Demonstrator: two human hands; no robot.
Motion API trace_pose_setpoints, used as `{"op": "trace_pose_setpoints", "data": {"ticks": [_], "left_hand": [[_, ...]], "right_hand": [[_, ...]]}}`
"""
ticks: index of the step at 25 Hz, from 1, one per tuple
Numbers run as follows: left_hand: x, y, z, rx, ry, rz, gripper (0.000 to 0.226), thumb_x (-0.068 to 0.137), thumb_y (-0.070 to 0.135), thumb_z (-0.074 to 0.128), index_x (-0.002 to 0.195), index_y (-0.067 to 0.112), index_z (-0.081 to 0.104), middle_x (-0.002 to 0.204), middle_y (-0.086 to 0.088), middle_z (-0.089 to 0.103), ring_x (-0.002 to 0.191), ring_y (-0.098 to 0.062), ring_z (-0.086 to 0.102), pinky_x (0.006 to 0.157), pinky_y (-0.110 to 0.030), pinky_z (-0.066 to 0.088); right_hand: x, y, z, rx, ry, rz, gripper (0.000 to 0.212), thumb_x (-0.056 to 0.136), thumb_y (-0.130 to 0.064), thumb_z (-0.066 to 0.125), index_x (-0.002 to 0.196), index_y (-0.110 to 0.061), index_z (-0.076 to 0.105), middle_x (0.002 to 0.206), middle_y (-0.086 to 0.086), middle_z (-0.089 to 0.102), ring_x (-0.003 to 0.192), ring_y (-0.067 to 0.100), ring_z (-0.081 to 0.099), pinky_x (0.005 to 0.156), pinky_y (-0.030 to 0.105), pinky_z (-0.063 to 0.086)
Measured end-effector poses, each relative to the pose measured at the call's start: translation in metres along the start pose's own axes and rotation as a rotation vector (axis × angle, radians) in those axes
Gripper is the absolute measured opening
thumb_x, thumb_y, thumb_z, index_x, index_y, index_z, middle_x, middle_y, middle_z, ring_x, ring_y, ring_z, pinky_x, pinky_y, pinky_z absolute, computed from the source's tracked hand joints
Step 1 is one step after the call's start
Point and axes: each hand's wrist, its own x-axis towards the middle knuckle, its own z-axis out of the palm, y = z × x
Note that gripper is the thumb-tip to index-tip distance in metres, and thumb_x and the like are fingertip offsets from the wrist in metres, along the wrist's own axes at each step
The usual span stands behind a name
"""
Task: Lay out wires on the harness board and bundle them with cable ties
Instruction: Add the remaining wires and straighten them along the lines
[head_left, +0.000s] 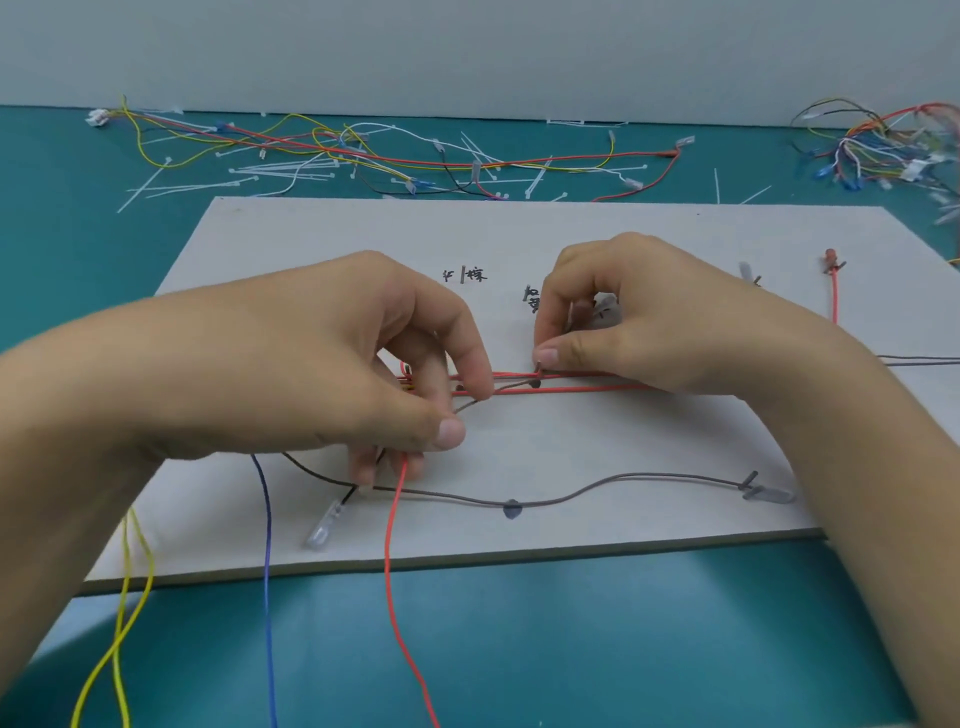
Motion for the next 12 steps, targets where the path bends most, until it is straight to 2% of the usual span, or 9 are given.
{"op": "trace_pose_setpoints", "data": {"ticks": [3,6,8,12], "left_hand": [[-0.002,-0.008,-0.016,0.001,-0.038,-0.029,0.028,0.068,0.035,0.083,0.092,0.026,0.075,0.067,-0.011,0.069,0.056,-0.026,0.072,0.047,-0.03,0.055],[-0.003,-0.013,-0.029,-0.016,0.004,-0.028,0.03,0.063,0.036,0.085,0.086,0.018,0.077,0.069,-0.015,0.071,0.057,-0.022,0.07,0.047,-0.027,0.054],[-0.004,-0.015,-0.038,-0.006,0.056,0.009,0.03,0.064,0.036,0.086,0.087,0.018,0.079,0.075,-0.014,0.075,0.06,-0.018,0.069,0.053,-0.023,0.055],[-0.003,-0.018,-0.053,0.021,0.251,0.092,0.019,0.069,0.015,0.088,0.087,0.019,0.081,0.084,-0.013,0.079,0.066,-0.019,0.073,0.064,-0.02,0.058]], "right_hand": [[0.0,-0.001,0.003,-0.024,0.012,0.013,0.011,0.082,-0.031,0.082,0.078,-0.03,0.072,0.086,-0.013,0.064,0.081,0.009,0.063,0.08,0.042,0.054],[0.0,-0.002,0.002,-0.019,0.009,0.021,0.012,0.082,-0.03,0.083,0.077,-0.031,0.071,0.086,-0.011,0.064,0.081,0.009,0.062,0.079,0.041,0.054],[0.0,-0.003,0.003,-0.026,0.01,0.023,0.013,0.083,-0.029,0.082,0.077,-0.03,0.071,0.085,-0.012,0.064,0.079,0.008,0.062,0.078,0.038,0.054],[0.001,-0.004,0.003,-0.025,0.02,0.041,0.013,0.082,-0.029,0.083,0.076,-0.03,0.071,0.082,-0.012,0.064,0.076,0.007,0.062,0.074,0.035,0.054]]}}
